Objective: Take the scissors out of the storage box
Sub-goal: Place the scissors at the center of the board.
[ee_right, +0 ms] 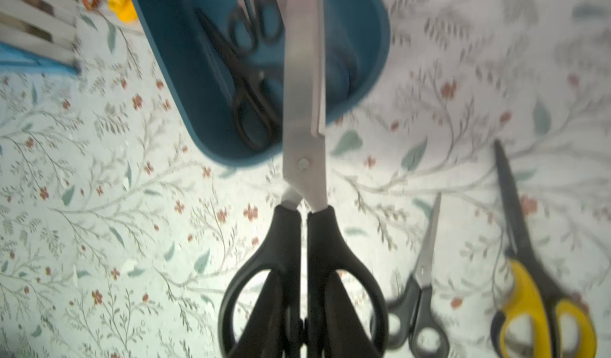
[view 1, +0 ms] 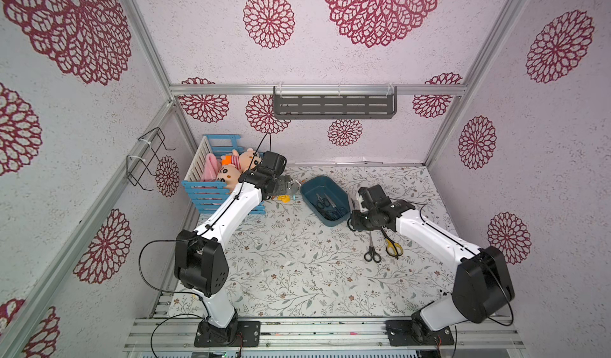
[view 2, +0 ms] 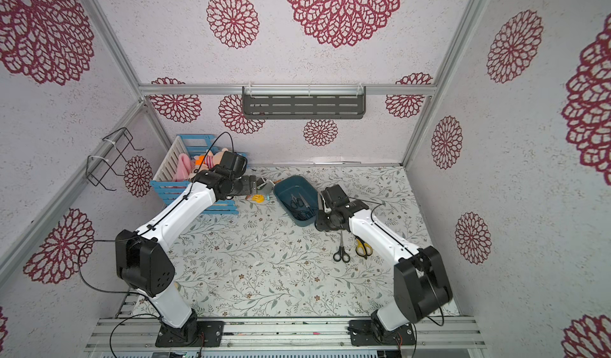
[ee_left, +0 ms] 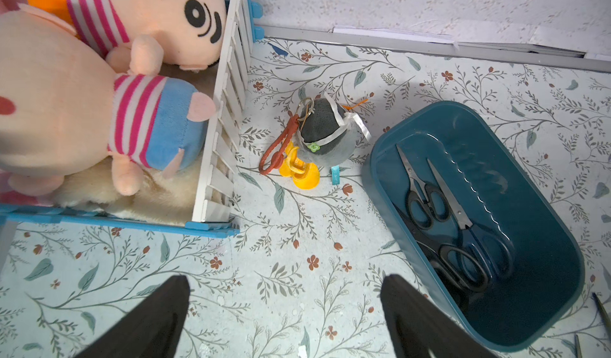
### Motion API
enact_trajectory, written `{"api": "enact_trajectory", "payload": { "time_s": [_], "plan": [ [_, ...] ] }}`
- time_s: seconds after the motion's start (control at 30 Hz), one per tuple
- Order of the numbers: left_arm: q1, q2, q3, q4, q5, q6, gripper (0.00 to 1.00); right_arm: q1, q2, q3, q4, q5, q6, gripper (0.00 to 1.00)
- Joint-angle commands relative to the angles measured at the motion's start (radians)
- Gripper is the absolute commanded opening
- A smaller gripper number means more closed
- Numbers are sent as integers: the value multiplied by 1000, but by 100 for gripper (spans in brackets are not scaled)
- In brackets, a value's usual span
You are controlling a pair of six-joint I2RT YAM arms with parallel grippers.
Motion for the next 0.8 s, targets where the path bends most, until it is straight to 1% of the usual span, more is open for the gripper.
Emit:
{"api": "enact_trajectory", "payload": {
  "time_s": [0.0,0.07,0.13,0.23,0.33,0.53,0.77],
  "plan": [
    [-22,10,32,10,-12,-16,97,62,-108,-105,84,11,170,5],
    [-33,16,45,3,-18,-13,97,90,-137,-176,129,-4,210,5],
    [-39,19,57,-4,-23,-16,97,115,-133,-223,171,-16,232,5],
    [-47,20,69,-8,-22,-18,97,148,-97,-254,221,-14,248,6],
    [-48,19,81,-15,-20,-17,97,150,-76,-286,267,-5,259,6],
    [-48,17,83,-24,-22,-10,97,151,-13,-308,325,14,254,6],
    [-48,10,65,-28,-31,6,97,151,75,-284,353,53,236,10]
  ]
}}
